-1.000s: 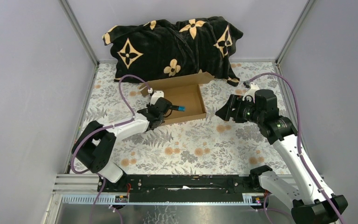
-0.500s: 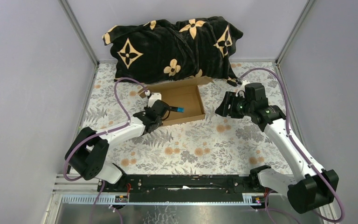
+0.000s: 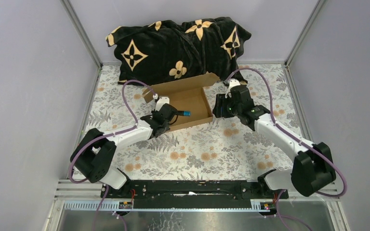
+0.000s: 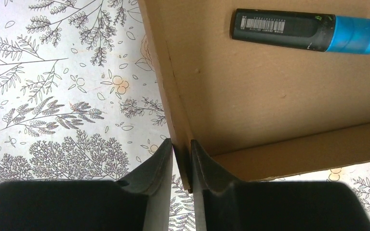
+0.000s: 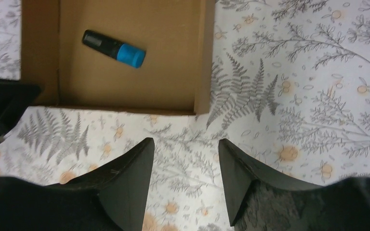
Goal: Fold the paper box
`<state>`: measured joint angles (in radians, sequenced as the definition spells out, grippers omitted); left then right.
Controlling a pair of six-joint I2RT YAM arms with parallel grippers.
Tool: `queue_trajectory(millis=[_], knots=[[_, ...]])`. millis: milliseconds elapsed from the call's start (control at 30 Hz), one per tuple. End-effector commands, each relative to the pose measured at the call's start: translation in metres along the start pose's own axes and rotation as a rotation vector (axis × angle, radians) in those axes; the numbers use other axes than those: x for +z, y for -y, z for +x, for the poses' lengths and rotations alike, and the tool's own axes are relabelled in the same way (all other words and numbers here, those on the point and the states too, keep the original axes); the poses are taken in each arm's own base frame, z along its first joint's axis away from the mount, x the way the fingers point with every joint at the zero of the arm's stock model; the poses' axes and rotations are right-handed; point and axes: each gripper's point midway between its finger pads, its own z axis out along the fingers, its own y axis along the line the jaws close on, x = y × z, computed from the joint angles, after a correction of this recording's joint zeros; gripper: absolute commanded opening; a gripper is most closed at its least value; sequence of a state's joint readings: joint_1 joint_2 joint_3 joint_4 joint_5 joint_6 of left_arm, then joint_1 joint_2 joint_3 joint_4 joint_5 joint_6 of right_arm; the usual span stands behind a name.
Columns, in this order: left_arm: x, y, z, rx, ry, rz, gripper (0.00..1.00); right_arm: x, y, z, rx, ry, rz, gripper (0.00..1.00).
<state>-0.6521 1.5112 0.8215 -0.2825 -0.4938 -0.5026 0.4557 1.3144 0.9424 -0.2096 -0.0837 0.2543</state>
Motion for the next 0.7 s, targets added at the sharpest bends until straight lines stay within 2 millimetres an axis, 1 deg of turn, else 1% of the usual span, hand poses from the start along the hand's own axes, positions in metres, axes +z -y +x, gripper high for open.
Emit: queue_trajectory(millis=[0, 67, 200, 300, 400, 500, 600, 667], knots=[[0.001, 0.010, -0.008, 0.011, 0.014, 0.022, 0.26, 0.025, 0.008, -0.041, -0.046, 0.195, 0.056, 0.59], [0.002, 0.011, -0.009, 0.011, 0.015, 0.021, 0.26, 0.039, 0.009, -0.042, -0.053, 0.218, 0.048, 0.59], [0.004, 0.013, -0.010, 0.018, 0.012, 0.024, 0.27, 0.065, 0.008, -0.046, -0.072, 0.209, 0.042, 0.57], [0.005, 0.015, -0.011, 0.018, 0.013, 0.025, 0.33, 0.081, 0.006, -0.046, -0.081, 0.192, 0.030, 0.56], [0.006, 0.016, -0.012, 0.021, 0.014, 0.025, 0.41, 0.093, 0.006, -0.045, -0.086, 0.177, 0.028, 0.56], [0.006, 0.017, -0.015, 0.027, 0.017, 0.026, 0.49, 0.101, 0.006, -0.041, -0.090, 0.162, 0.030, 0.56], [0.007, 0.018, -0.017, 0.029, 0.022, 0.027, 0.54, 0.106, 0.007, -0.039, -0.092, 0.155, 0.035, 0.55], [0.009, 0.019, -0.017, 0.032, 0.018, 0.027, 0.55, 0.110, 0.007, -0.037, -0.093, 0.148, 0.038, 0.54]])
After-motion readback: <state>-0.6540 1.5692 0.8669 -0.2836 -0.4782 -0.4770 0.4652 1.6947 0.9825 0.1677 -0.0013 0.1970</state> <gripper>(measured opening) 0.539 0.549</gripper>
